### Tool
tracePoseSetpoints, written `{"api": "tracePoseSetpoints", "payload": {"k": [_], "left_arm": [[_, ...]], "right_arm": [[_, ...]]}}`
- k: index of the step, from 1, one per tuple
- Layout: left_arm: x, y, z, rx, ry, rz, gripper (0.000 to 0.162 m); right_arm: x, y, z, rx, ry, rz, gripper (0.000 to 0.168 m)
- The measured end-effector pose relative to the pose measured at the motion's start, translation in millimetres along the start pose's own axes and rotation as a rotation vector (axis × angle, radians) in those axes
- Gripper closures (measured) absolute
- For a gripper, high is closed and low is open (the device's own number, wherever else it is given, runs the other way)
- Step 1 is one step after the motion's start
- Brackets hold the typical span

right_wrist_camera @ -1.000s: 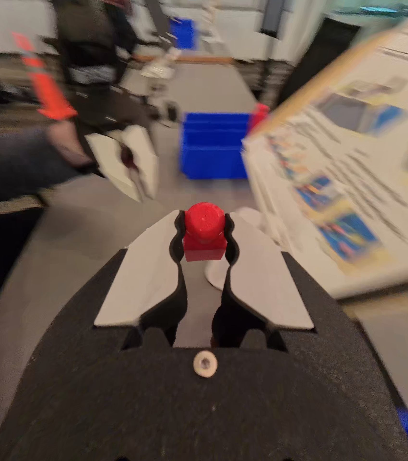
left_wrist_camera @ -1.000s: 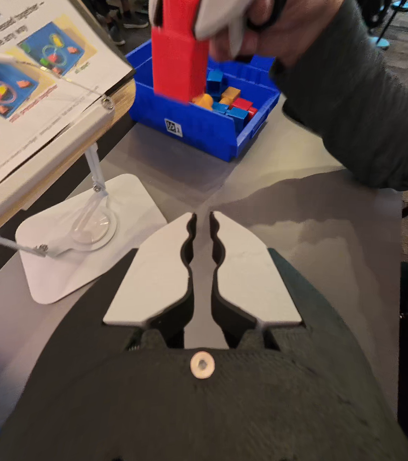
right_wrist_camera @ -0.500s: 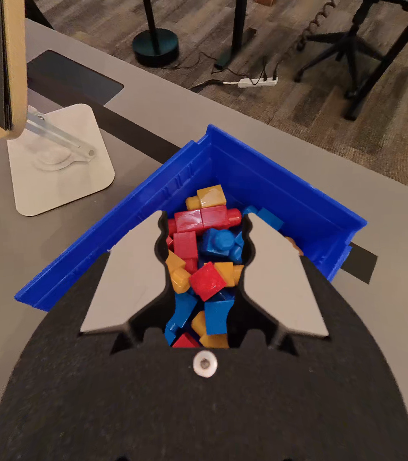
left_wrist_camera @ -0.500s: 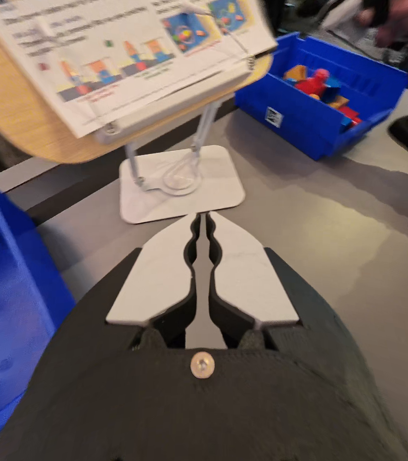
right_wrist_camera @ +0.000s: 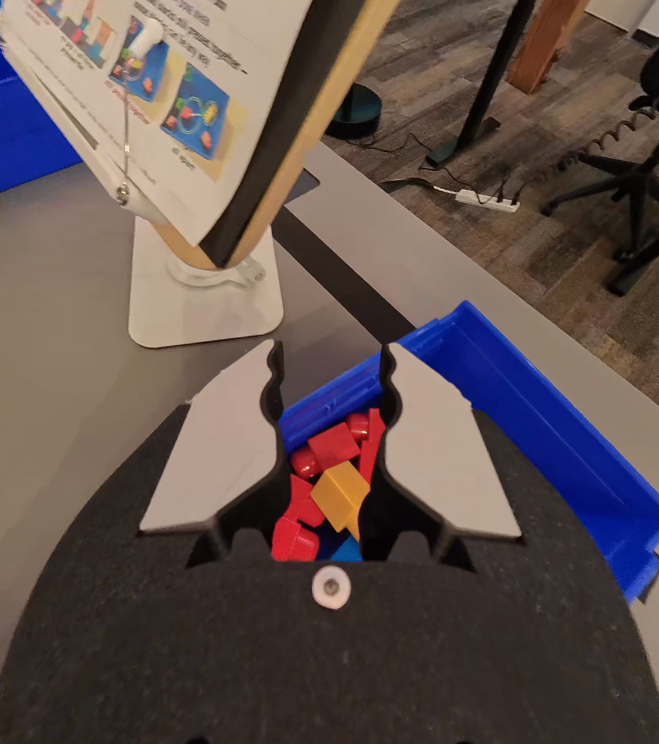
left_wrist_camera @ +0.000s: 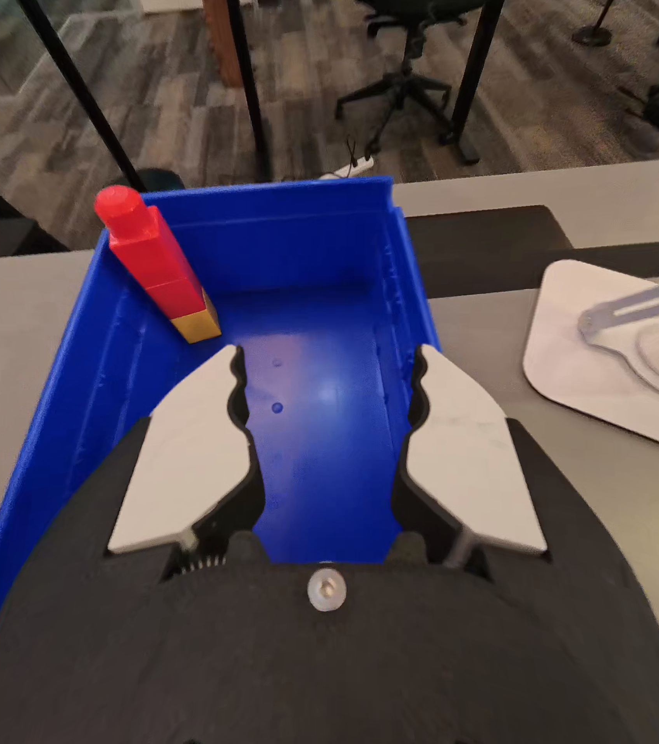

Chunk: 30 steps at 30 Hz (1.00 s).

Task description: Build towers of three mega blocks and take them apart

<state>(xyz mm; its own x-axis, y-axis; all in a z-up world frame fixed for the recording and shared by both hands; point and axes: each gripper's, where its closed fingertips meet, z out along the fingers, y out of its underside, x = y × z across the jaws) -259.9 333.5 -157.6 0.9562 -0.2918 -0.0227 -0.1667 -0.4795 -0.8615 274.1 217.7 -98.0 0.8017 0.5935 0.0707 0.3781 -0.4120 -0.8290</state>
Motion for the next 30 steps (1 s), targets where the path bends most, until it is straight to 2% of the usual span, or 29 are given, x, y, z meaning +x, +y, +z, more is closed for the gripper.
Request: {"api": "tracePoseSetpoints", "payload": {"k": [3,7,10,13,16,21,27,30], "left_arm": [[-30.2,6.4,30.9,-0.045,-0.026,-0.096,0.083],[-64.3,13.9,68.9,-0.057,-0.062,-0.192,0.070],[-79.1,22.5,92.5,-0.102,-0.089,-0.217,0.058],[-86.4,20.5,107.2,-0.115,-0.137,-0.155,0.052],[-92.9,18.3,116.5,-0.113,-0.167,-0.131,0.063],[-99.2,18.7,130.0,-0.129,-0.178,-0.124,0.072],[-110.1,15.7,137.1,-0.133,-0.181,-0.161,0.095],[-112.1,14.9,144.3,-0.137,-0.180,-0.153,0.093]], "right_arm": [[-10.1,-5.5,4.3,0.011,-0.034,-0.013,0.123],[-17.8,-12.0,2.8,0.035,-0.060,-0.018,0.124],[-21.2,-16.3,0.5,0.050,-0.068,-0.022,0.125],[-24.5,-18.6,-0.2,0.056,-0.077,-0.026,0.126],[-27.5,-19.5,1.6,0.053,-0.083,-0.032,0.126],[-31.8,-20.1,5.1,0.046,-0.093,-0.040,0.127],[-34.4,-19.9,7.9,0.039,-0.098,-0.048,0.128],[-34.9,-19.3,9.0,0.034,-0.097,-0.050,0.128]]}}
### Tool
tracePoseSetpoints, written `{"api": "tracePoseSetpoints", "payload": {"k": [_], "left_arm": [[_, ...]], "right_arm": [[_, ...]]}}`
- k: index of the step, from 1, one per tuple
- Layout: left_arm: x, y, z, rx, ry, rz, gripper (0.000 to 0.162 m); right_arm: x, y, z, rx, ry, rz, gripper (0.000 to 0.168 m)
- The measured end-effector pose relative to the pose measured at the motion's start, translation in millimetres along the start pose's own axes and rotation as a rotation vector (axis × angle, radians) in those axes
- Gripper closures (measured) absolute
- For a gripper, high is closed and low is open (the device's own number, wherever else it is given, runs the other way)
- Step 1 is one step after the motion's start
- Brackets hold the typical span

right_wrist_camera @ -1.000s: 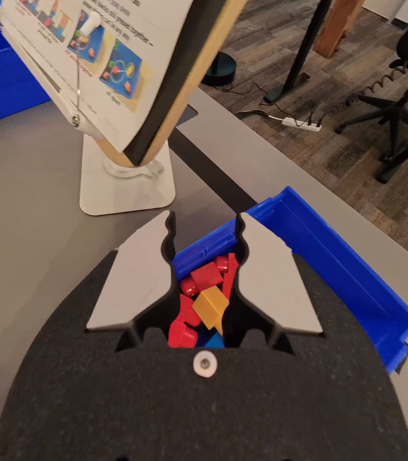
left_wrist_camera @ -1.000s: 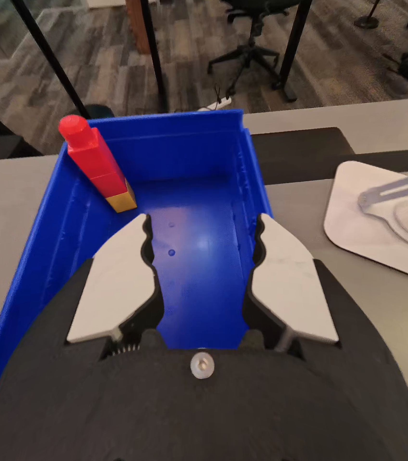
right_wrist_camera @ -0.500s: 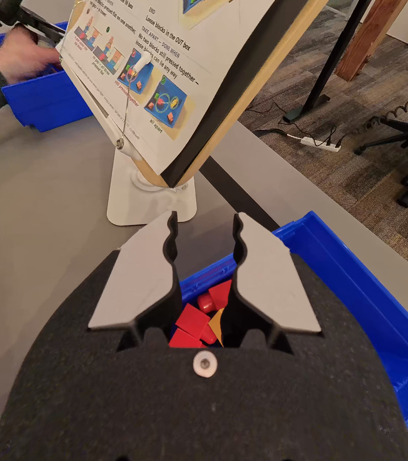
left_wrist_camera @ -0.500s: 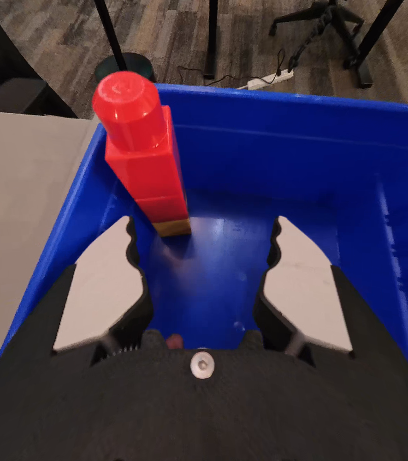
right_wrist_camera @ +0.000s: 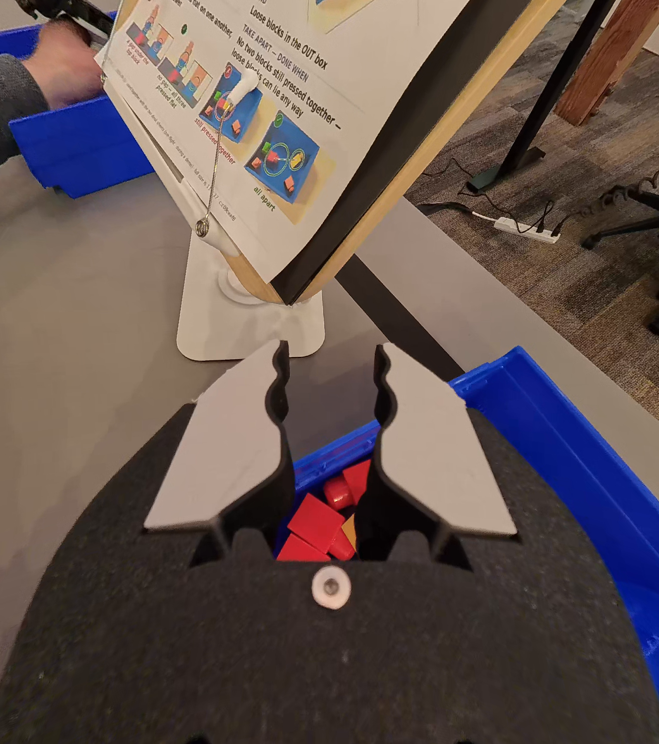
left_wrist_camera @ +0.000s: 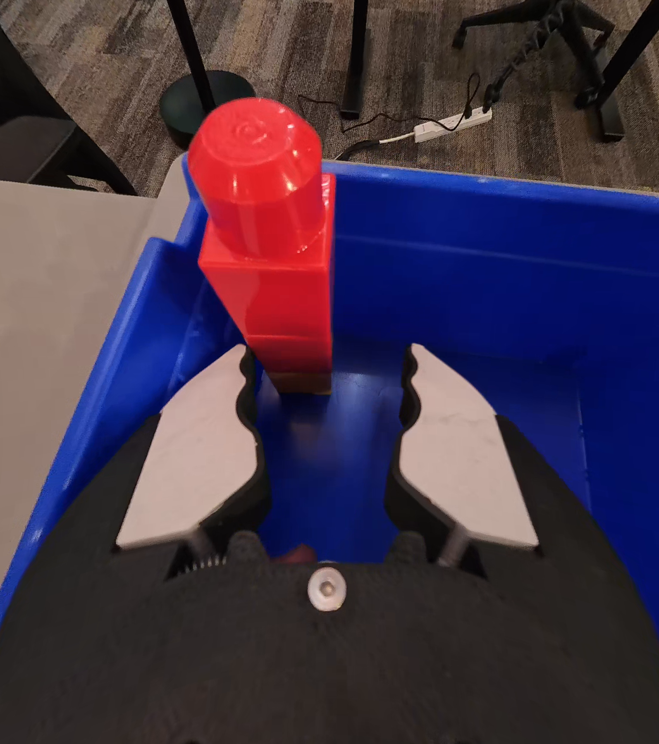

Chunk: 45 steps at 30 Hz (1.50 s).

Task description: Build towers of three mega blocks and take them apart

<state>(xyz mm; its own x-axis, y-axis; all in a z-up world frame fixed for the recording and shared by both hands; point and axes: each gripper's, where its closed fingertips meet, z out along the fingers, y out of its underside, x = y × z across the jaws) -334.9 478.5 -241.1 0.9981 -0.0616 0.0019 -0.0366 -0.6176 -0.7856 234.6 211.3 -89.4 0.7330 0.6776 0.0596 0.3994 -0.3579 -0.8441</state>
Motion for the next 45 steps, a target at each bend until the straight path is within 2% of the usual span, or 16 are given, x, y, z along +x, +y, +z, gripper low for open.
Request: {"api": "tracePoseSetpoints", "payload": {"k": [4,10,15,16,18,19,26,28,31,34,37,41,45], "left_arm": [[1.2,-2.1,8.1,-0.004,-0.005,0.026,0.091],[6.7,-7.7,14.1,0.014,0.031,0.069,0.105],[10.2,-9.5,19.7,0.023,0.063,0.060,0.092],[10.0,-9.5,20.1,0.018,0.053,0.079,0.098],[10.7,-11.8,19.5,0.023,0.049,0.107,0.120],[13.4,-11.2,20.3,0.016,0.064,0.106,0.123],[27.8,-17.4,5.0,0.044,0.133,0.114,0.125],[37.3,-23.7,-14.1,0.062,0.191,0.094,0.125],[57.9,-37.7,-68.1,0.142,0.313,0.053,0.126],[81.7,-40.6,-137.2,0.189,0.391,0.140,0.126],[125.1,-31.0,-209.4,0.217,0.500,0.283,0.127],[223.9,11.0,-284.1,0.169,0.778,0.521,0.127],[321.2,64.3,-321.6,0.064,1.027,0.722,0.126]], "right_arm": [[0.4,1.3,1.8,-0.006,0.000,0.001,0.128],[2.4,4.4,5.0,-0.014,0.000,0.007,0.129],[1.9,6.1,8.0,-0.023,-0.004,0.007,0.129],[1.5,5.9,8.4,-0.023,-0.006,0.007,0.129],[0.1,5.7,9.3,-0.023,-0.010,0.005,0.129],[-0.5,5.5,9.7,-0.024,-0.012,0.003,0.129],[-8.8,-2.1,9.3,-0.006,-0.023,-0.024,0.130],[-14.8,-7.9,7.8,0.016,-0.038,-0.039,0.130],[-31.2,-21.5,5.9,0.068,-0.087,-0.072,0.130],[-60.5,-39.4,5.8,0.132,-0.176,-0.121,0.128],[-100.7,-58.3,7.9,0.199,-0.299,-0.166,0.126],[-157.3,-79.8,11.0,0.285,-0.474,-0.204,0.123],[-185.8,-87.6,14.4,0.323,-0.547,-0.227,0.118]]}}
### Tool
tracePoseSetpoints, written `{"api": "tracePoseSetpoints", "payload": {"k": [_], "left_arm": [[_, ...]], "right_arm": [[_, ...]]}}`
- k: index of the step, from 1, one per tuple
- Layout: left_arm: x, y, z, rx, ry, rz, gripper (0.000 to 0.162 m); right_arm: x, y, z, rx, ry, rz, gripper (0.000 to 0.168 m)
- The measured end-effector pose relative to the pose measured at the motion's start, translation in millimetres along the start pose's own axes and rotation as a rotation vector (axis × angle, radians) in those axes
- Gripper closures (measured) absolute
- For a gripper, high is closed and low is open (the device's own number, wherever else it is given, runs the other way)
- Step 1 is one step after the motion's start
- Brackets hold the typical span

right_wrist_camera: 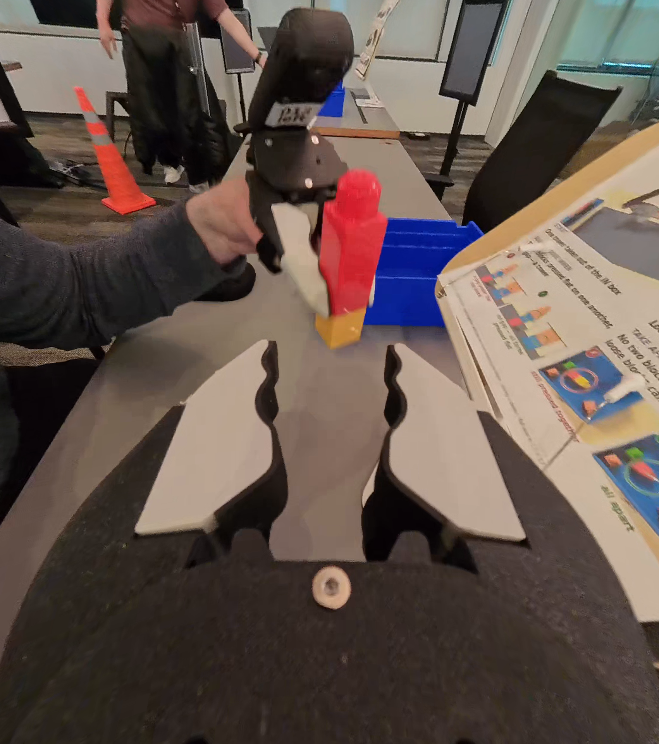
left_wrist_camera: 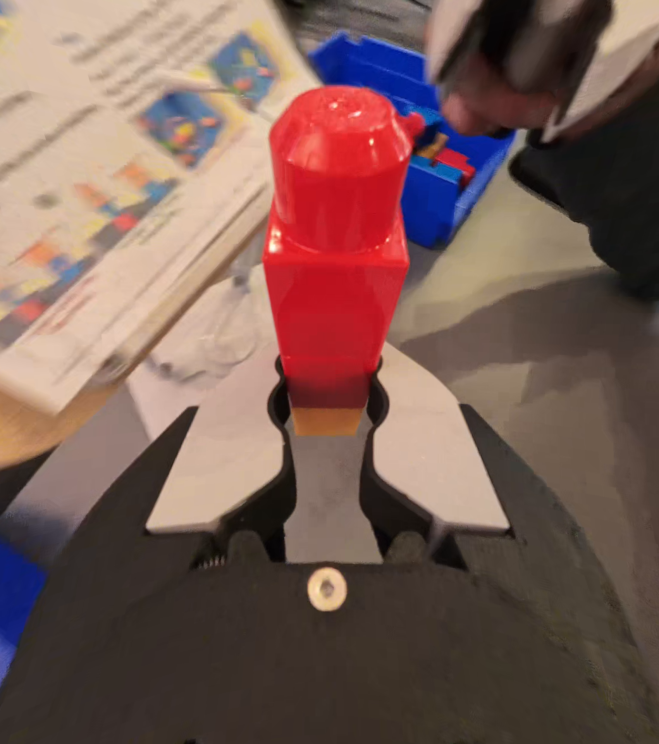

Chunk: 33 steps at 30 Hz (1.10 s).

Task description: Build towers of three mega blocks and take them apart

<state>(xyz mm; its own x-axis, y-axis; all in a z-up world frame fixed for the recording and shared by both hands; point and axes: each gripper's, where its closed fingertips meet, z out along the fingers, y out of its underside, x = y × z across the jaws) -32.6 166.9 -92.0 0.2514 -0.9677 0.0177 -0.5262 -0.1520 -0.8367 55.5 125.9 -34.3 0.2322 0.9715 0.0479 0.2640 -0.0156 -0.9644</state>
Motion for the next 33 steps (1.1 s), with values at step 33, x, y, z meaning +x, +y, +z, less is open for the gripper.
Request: {"api": "tracePoseSetpoints", "payload": {"k": [33], "left_arm": [[61.0,-31.8,92.0,-0.169,0.204,0.273,0.127]], "right_arm": [[39.5,-25.1,-84.1,0.161,0.201,0.041,0.134]]}}
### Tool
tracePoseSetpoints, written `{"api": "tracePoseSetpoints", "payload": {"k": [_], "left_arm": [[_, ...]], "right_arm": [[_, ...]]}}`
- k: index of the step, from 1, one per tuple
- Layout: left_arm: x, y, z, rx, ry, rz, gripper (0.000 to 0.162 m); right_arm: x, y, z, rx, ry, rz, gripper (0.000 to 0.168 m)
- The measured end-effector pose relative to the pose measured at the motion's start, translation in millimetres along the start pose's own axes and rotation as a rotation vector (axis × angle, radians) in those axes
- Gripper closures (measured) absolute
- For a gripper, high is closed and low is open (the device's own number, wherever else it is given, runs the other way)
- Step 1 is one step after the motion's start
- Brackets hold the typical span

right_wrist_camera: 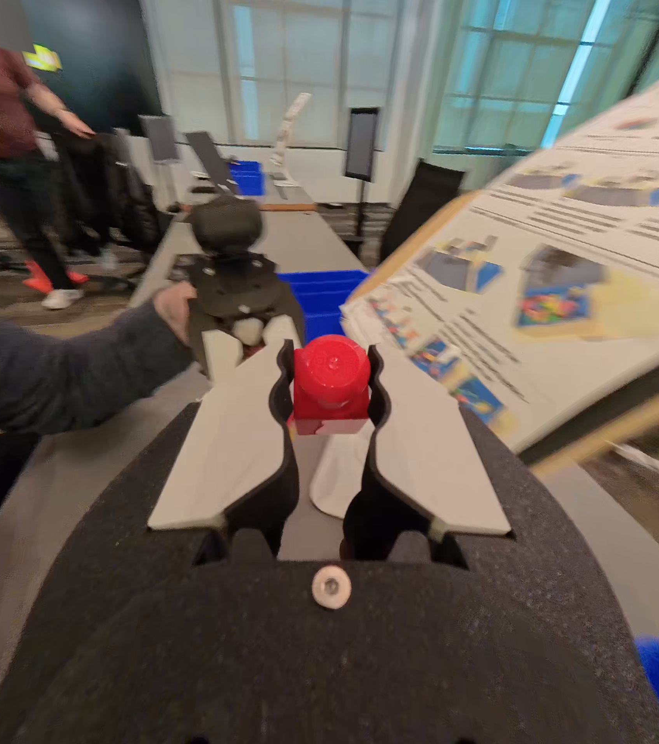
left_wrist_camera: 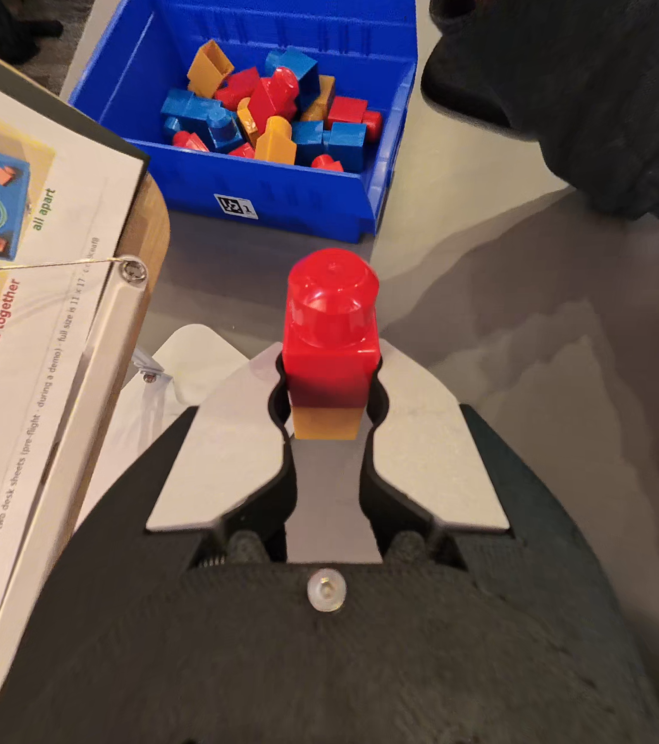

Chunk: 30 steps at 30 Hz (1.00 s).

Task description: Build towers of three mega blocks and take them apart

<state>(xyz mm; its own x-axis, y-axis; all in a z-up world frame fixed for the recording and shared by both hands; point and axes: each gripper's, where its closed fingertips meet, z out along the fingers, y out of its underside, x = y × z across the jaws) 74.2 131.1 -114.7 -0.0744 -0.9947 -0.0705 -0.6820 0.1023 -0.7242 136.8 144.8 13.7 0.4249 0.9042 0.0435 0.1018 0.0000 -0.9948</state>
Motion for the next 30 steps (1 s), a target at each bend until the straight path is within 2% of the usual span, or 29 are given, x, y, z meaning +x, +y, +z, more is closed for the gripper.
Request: {"api": "tracePoseSetpoints", "payload": {"k": [2,5,9,10,12,14,17,21,24,27,30], "left_arm": [[-1.5,-0.8,-2.5,0.015,0.000,-0.011,0.127],[-5.6,-0.5,-6.0,0.018,-0.020,-0.016,0.127],[-4.0,-5.5,-7.8,0.051,-0.003,-0.027,0.127],[-4.4,-5.7,-6.6,0.051,-0.005,-0.029,0.127],[-2.6,-6.9,-2.9,0.057,0.014,-0.038,0.127],[-2.3,-8.0,1.5,0.064,0.023,-0.042,0.127],[-1.2,-9.3,8.2,0.069,0.038,-0.048,0.127],[2.2,-13.1,13.5,0.080,0.054,-0.049,0.127],[4.6,-15.9,14.0,0.088,0.054,-0.038,0.127],[9.3,-19.6,12.7,0.104,0.072,-0.031,0.127],[12.0,-21.7,12.1,0.107,0.072,-0.017,0.127]], "right_arm": [[31.0,11.2,-25.8,-0.066,0.151,-0.005,0.134],[75.3,50.9,-71.6,-0.253,0.343,0.071,0.134],[109.3,96.4,-119.3,-0.347,0.443,0.250,0.133],[120.1,108.4,-131.3,-0.385,0.505,0.270,0.130],[137.0,127.1,-150.9,-0.455,0.618,0.299,0.113],[142.6,125.7,-156.8,-0.468,0.675,0.275,0.111],[123.4,102.5,-128.9,-0.425,0.573,0.193,0.112],[33.7,56.0,-41.1,-0.283,0.094,0.017,0.121],[-24.6,53.9,10.2,-0.306,-0.146,-0.064,0.121],[-46.6,70.2,41.7,-0.374,-0.219,-0.092,0.120],[-52.0,75.4,54.3,-0.373,-0.249,-0.063,0.132]]}}
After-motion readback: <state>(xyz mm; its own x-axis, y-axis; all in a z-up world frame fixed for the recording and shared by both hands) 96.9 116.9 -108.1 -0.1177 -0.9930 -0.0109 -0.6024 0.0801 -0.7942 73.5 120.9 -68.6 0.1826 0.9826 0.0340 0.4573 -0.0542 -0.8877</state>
